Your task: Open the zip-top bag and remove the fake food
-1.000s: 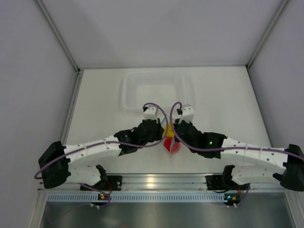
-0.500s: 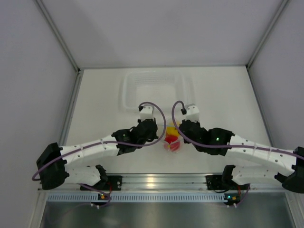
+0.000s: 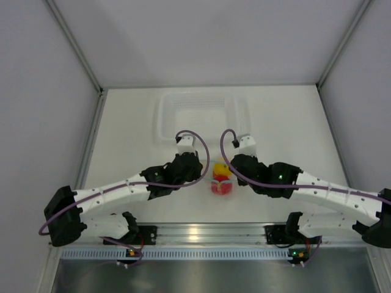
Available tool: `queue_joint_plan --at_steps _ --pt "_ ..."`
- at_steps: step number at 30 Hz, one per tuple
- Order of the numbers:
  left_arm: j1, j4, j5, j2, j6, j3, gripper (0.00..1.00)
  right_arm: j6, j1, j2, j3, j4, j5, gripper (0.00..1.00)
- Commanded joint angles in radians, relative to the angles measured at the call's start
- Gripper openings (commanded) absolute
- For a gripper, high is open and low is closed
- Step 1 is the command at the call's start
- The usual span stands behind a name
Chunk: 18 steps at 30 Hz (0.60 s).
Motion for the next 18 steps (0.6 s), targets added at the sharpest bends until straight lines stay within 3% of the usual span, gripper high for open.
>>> queue_joint_plan --at_steps 1,2,7,8,14,18 --pt "-0.001 -0.045 -0.012 -0.034 -0.004 0.043 0.06 -0.027 -0.021 0.047 0.055 -0.069 0.017 0.0" --pt "-0.007 -0.044 -0.002 -0.035 -0.003 0.046 0.14 -0.029 -0.02 0.055 0.057 -0.064 0.012 0.0" --pt "-0.068 -0.044 0.012 -0.049 0.026 0.083 0.24 -0.032 -0.017 0.078 0.072 -0.052 0.011 0.0" --pt "-0.076 -0.044 0.014 -0.049 0.031 0.101 0.34 -0.033 -0.015 0.079 0.075 -0.047 0.008 0.0" --pt "-0.151 -0.047 -0.009 -0.046 0.074 0.163 0.58 -0.035 -0.005 0.09 0.101 -0.041 0.008 0.0" --pt "-0.177 -0.047 -0.015 -0.041 0.088 0.195 0.55 -0.037 0.002 0.115 0.121 -0.035 0.009 0.0"
